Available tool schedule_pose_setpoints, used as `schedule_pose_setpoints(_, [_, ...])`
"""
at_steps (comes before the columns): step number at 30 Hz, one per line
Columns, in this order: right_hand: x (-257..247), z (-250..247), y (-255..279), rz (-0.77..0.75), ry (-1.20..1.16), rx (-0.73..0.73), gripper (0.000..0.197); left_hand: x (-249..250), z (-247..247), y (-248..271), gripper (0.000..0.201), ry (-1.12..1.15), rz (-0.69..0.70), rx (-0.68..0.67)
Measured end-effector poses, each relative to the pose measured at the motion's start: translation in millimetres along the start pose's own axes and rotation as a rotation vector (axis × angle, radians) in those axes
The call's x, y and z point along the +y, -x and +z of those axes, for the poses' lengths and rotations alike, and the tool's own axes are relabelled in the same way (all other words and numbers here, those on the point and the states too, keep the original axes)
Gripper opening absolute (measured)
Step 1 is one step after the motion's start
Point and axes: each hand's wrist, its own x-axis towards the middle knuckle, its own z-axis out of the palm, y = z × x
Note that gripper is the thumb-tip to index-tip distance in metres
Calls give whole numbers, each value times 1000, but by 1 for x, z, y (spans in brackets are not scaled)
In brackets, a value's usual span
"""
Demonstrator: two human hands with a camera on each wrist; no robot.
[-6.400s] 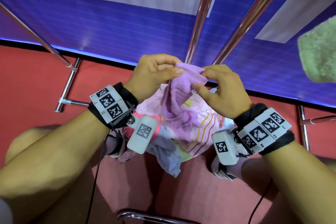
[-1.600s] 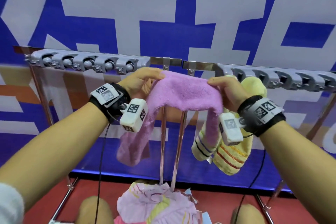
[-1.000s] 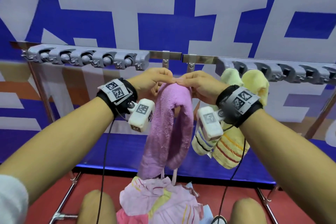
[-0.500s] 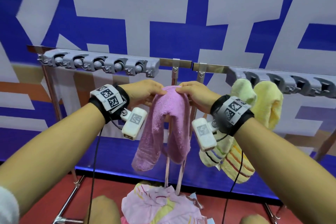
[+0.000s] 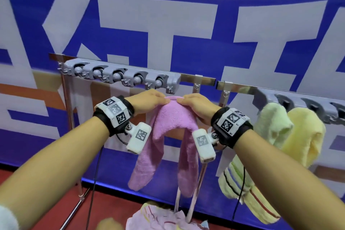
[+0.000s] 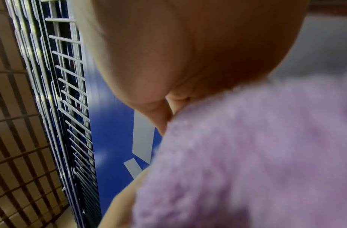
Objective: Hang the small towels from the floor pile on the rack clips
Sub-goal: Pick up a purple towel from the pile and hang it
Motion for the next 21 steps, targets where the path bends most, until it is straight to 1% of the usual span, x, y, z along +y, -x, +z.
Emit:
schedule_pose_setpoints(2, [-3,3,-13,9,-58,9,24,-5,-2,-8,49,-86,61,123])
schedule_pose_setpoints(3, [-5,5,-19,11,-94,22,25,-6,-2,-13,50,-108,81,178])
schedule_pose_setpoints(5, [-9,8,-28,35,-148,57,40,-6,1,-20,49,-132,86,269])
schedule_pose_setpoints(6, [-11,8,-33,39,-163,64,41,-6,2,-23,50,-173,104,332])
schedule_pose_setpoints(8, [-16,5,-37,26,-198,61,31,-3,2,-26,50,-303,177,482])
schedule_pose_setpoints(9, [-16,3,-41,21,-218,50,27,-2,0,-29,49,-359,184,536])
schedule_pose_setpoints(10, [-16,2,-45,14,-237,38,27,0,-3,-31,49,-383,151,564])
schedule_pose_setpoints(13, [-22,2,-52,10,-262,60,26,1,-12,-44,45,-349,3,570])
schedule_pose_setpoints(15, [-25,4,-58,10,-259,114,25,3,-15,-53,44,-359,-23,558])
schedule_pose_setpoints(18, [-23,7,-69,30,-262,191,31,3,-14,-70,43,-391,-80,520])
schedule_pose_setpoints(21, [-14,8,-78,71,-268,228,26,2,-10,-82,43,-452,-117,505])
